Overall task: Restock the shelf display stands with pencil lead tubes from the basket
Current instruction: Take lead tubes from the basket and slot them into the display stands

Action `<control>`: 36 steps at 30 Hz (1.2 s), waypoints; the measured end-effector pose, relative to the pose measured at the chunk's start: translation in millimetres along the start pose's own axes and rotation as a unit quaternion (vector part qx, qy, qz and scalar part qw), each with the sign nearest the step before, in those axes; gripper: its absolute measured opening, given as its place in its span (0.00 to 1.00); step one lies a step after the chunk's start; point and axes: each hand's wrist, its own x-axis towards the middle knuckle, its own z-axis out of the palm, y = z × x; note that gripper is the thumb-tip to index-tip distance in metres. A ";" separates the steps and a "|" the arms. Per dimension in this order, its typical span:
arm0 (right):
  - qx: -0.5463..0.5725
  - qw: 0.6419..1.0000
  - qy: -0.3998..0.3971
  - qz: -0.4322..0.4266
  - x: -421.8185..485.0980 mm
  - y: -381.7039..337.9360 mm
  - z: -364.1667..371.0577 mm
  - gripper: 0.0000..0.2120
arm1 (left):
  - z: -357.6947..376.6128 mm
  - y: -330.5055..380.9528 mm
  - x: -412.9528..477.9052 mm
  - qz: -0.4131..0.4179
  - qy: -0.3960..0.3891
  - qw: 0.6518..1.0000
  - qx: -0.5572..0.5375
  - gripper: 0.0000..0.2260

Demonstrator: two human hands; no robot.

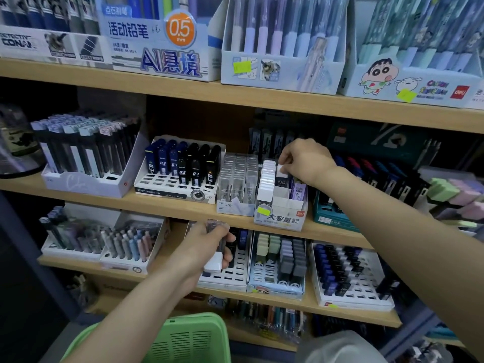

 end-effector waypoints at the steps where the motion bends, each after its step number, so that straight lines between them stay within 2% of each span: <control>1: -0.019 1.000 0.006 -0.005 -0.5 -1.2 -0.2 0.07 | 0.3 -1.3 0.5 0.001 -0.001 1.000 0.001 0.06; 6: -0.062 0.995 0.061 -0.042 -10.9 -3.3 1.7 0.12 | 1.4 -4.3 0.0 0.005 -0.006 0.999 -0.042 0.10; 10: 0.011 0.982 0.158 -0.100 -39.0 -17.4 -0.9 0.13 | 4.0 -3.4 1.5 0.021 0.021 0.992 -0.126 0.10; 12: 0.057 0.974 0.174 -0.136 -58.7 -29.6 -1.2 0.11 | 5.7 -2.6 1.6 0.026 0.031 0.980 -0.193 0.08; 15: 0.140 0.971 0.107 -0.158 -86.0 -49.1 5.2 0.08 | 6.6 -2.9 0.1 0.035 0.049 0.968 -0.242 0.07; 19: 0.258 0.959 -0.032 -0.110 -109.0 -71.6 27.3 0.09 | 7.0 -3.3 -3.0 0.046 0.077 0.967 -0.237 0.05; 22: 0.344 0.927 -0.142 -0.051 -114.4 -84.6 38.9 0.11 | 6.0 -2.7 -5.3 0.059 0.069 0.959 -0.268 0.07; 24: 0.393 0.897 -0.201 -0.010 -115.6 -90.2 44.4 0.08 | 3.5 -3.5 -6.2 0.071 0.056 0.955 -0.283 0.09; 27: 0.472 0.846 -0.244 0.040 -116.7 -94.2 50.2 0.04 | -2.2 -6.6 -7.6 0.079 0.058 0.960 -0.264 0.12; 29: 0.469 0.855 -0.221 0.035 -117.7 -93.4 50.7 0.04 | -6.6 -8.1 -9.5 0.080 0.062 0.967 -0.234 0.11; 33: 0.413 0.904 -0.107 -0.018 -119.6 -79.6 39.5 0.06 | -15.7 -8.1 -14.8 0.051 0.075 0.980 -0.179 0.07; 36: 0.429 0.902 -0.032 -0.025 -118.0 -64.8 20.9 0.05 | -21.2 -9.3 -13.3 0.006 0.063 0.986 -0.154 0.06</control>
